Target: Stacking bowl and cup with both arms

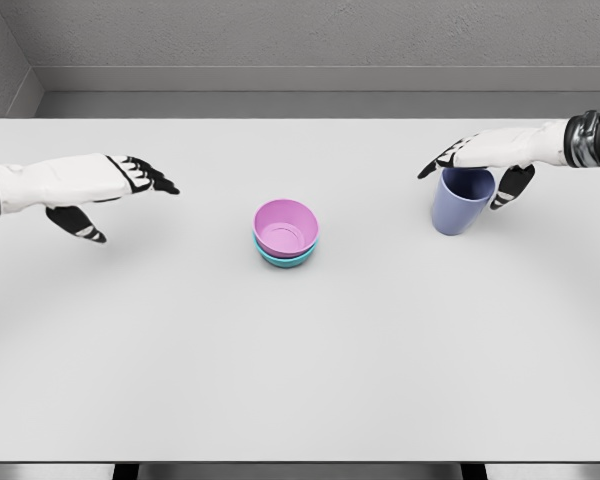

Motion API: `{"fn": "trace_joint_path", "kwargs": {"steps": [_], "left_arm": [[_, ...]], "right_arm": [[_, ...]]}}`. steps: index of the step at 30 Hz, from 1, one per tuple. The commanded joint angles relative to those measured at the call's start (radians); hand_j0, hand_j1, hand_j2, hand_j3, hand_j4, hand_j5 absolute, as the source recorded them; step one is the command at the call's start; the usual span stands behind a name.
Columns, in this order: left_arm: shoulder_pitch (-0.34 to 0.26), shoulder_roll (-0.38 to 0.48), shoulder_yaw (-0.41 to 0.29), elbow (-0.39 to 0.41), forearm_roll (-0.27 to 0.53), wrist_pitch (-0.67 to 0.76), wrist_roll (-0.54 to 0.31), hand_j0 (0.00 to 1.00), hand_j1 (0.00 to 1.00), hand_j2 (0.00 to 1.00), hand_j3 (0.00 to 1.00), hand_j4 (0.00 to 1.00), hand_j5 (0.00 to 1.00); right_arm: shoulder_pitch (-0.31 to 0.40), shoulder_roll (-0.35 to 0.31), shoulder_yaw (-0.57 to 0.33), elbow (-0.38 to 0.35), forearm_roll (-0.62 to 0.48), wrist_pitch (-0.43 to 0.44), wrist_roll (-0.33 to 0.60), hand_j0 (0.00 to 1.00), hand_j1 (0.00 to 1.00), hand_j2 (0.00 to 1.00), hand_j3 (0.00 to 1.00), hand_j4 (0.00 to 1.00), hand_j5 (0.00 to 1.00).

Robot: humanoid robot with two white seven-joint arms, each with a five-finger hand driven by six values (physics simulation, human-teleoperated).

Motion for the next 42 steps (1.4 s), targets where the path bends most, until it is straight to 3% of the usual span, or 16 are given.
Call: {"fn": "trace_joint_path", "kwargs": {"steps": [1, 12, 42], "left_arm": [[0.0, 0.0, 0.037, 0.001, 0.003, 0.002, -0.002, 1.0, 1.0, 1.0, 1.0, 1.0, 1.0], [0.037, -0.001, 0.073, 0.035, 0.004, 0.002, -0.004, 1.0, 1.0, 1.0, 1.0, 1.0, 1.0], [0.041, -0.029, 0.062, 0.049, 0.003, 0.002, -0.004, 1.0, 1.0, 1.0, 1.0, 1.0, 1.0]], "right_arm": [[0.0, 0.0, -0.001, -0.001, -0.005, 0.002, 0.0, 0.89, 0.89, 0.89, 0.89, 0.89, 0.89], [-0.002, 0.0, 0.008, -0.002, -0.005, 0.002, 0.0, 0.81, 0.81, 0.81, 0.81, 0.81, 0.81], [-0.017, 0.0, 0.014, -0.03, -0.002, 0.002, 0.0, 0.73, 0.73, 0.73, 0.73, 0.73, 0.73]]}}
